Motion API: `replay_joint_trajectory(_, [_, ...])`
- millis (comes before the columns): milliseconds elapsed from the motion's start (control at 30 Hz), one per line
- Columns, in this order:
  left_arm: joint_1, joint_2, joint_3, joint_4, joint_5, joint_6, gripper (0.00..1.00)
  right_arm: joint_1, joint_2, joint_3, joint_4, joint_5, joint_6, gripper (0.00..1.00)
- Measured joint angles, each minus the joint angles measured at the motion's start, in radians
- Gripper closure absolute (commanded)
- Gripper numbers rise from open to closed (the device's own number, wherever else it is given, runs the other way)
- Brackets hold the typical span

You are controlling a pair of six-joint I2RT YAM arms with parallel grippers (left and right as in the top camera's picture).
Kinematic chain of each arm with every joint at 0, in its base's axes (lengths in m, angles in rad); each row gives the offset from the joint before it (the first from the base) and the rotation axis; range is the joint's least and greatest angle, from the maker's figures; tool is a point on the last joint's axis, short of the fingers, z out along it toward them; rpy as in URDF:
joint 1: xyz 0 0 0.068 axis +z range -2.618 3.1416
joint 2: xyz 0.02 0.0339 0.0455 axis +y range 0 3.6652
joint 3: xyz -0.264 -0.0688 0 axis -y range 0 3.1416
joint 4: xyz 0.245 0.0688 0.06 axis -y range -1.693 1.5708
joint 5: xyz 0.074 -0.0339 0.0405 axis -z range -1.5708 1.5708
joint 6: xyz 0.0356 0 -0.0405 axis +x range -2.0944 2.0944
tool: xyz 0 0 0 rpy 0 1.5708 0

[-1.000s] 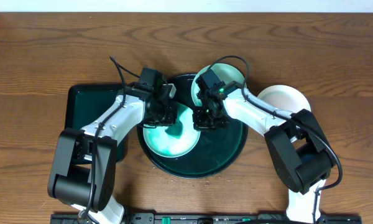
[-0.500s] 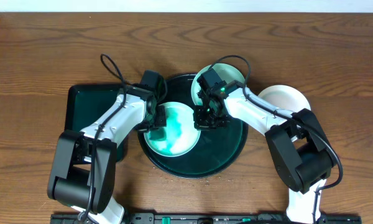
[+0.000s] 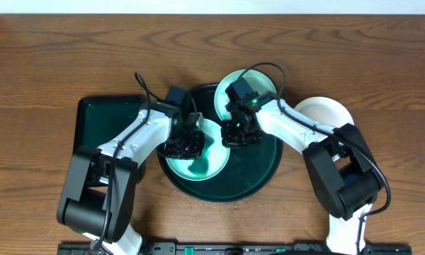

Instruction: Clean dirty plates on tray and stack at the side

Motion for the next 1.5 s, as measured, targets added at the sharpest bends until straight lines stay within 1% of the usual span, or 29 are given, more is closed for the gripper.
replay_joint_trajectory(100, [-0.001,0.0,-0.003,0.098,-0.017,0.003,0.93,0.0,0.0,0.0,-0.001,0.0,0.0,0.99])
replay_joint_trajectory(167, [-0.002,0.0,-0.003,0.141,-0.068,-0.011,0.93,0.0,0.0,0.0,-0.004,0.0,0.0,0.99])
replay_joint_trajectory(267, [-0.005,0.0,-0.003,0.166,-0.167,-0.046,0.93,0.0,0.0,0.0,-0.006,0.0,0.001,0.99])
replay_joint_trajectory(367, [-0.006,-0.002,0.002,0.156,-0.232,-0.081,0.92,0.0,0.0,0.0,-0.002,0.0,0.001,0.99])
replay_joint_trajectory(433, [-0.001,-0.004,0.017,0.128,-0.286,-0.094,0.93,0.0,0.0,0.0,-0.002,0.0,0.001,0.99])
replay_joint_trajectory(533, [0.041,-0.008,0.061,0.034,-0.368,-0.105,0.93,0.0,0.0,0.0,-0.002,0.0,0.001,0.99])
replay_joint_trajectory(667, [0.115,-0.038,0.146,-0.112,-0.43,-0.118,0.93,0.0,0.0,0.0,-0.003,0.0,0.001,0.99])
replay_joint_trajectory(833, [0.209,-0.126,0.234,-0.23,-0.465,-0.119,0.93,0.0,0.0,0.0,-0.002,0.0,-0.001,0.99])
replay_joint_trajectory(1000, [0.315,-0.182,0.243,-0.281,-0.467,-0.119,0.93,0.002,-0.003,0.005,0.0,0.018,-0.035,0.99])
replay_joint_trajectory(1133, [0.406,-0.177,0.243,-0.282,-0.47,-0.119,0.93,0.029,-0.035,0.006,0.02,0.109,-0.074,0.99])
replay_joint_trajectory(1200, [0.447,-0.177,0.243,-0.28,-0.472,-0.119,0.93,0.059,-0.078,0.006,0.024,0.184,-0.096,0.99])
replay_joint_trajectory(1367, [0.52,-0.177,0.243,-0.279,-0.475,-0.119,0.93,0.164,-0.209,0.012,0.024,0.426,-0.163,0.99])
replay_joint_trajectory(1500, [0.535,-0.177,0.243,-0.278,-0.48,-0.119,0.93,0.243,-0.284,0.014,0.024,0.64,-0.219,0.99])
